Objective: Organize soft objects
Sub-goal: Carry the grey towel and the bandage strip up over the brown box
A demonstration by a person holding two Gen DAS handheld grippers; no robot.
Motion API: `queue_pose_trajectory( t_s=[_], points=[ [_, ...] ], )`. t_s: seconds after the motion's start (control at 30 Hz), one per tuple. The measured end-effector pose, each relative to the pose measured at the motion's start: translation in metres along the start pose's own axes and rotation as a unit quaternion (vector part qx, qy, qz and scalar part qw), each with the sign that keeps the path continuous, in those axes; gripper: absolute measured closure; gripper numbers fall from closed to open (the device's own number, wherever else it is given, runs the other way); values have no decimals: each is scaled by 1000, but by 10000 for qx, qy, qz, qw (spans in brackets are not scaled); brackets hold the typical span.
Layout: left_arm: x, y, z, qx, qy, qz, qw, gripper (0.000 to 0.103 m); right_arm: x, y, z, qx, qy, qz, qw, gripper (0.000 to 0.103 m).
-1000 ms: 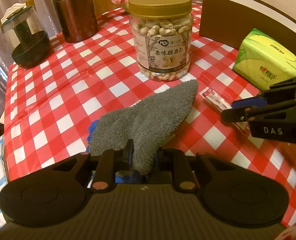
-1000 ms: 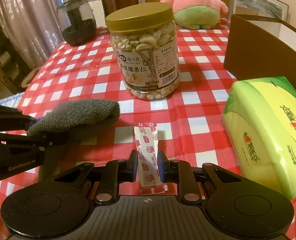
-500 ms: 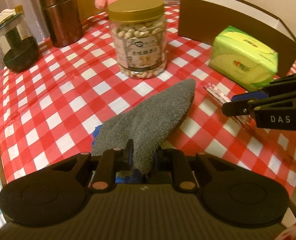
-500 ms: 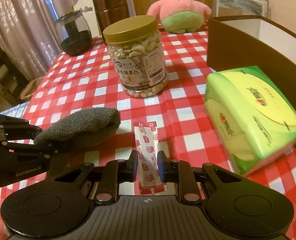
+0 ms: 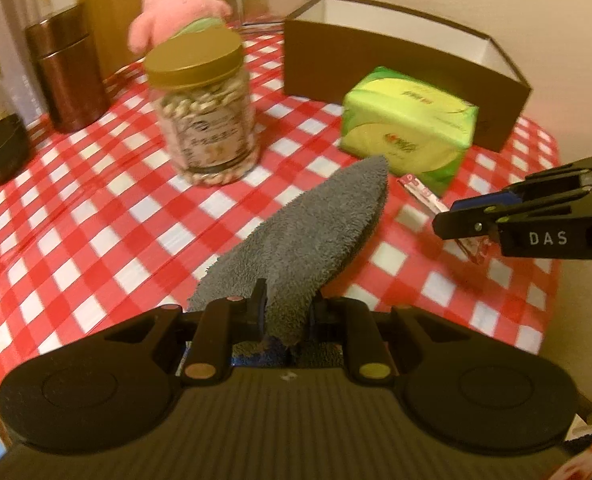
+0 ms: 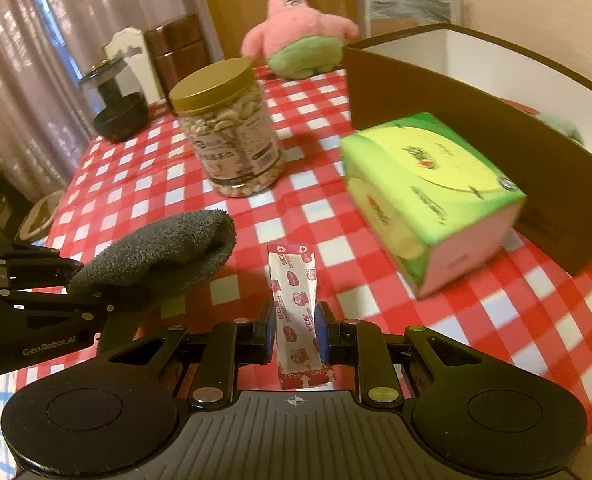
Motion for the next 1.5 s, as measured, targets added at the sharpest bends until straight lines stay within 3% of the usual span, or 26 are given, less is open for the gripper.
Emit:
queue_pose_trajectory(
  t_s=[0.53,0.93,1.23,1.5],
  points=[
    [13,44,-8,-516,111,393,9978,87,-25,38,-42,-291,81,487,9984,82],
    [36,120,-18,-1138,185,561,9917,87,-31,109,-91,-491,292,752,9955,82],
    [72,184,-12,-1643,354,701,9833,87,-26,169,-126,-798,513,959,9909,82],
    [120,224,-10,-2061,647,604,9745,87,1,218,-153,-1048,900,983,9855,82]
  ],
)
Point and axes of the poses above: each gripper's, at about its wrist camera, not at the fingertips, and z roughly the way its jaws point, y to its right, x to its top, the point moved 1 cm from there along z, roughly the way its jaws point, and after that the axes turned 1 degree about -y, right-handed, at the moved point
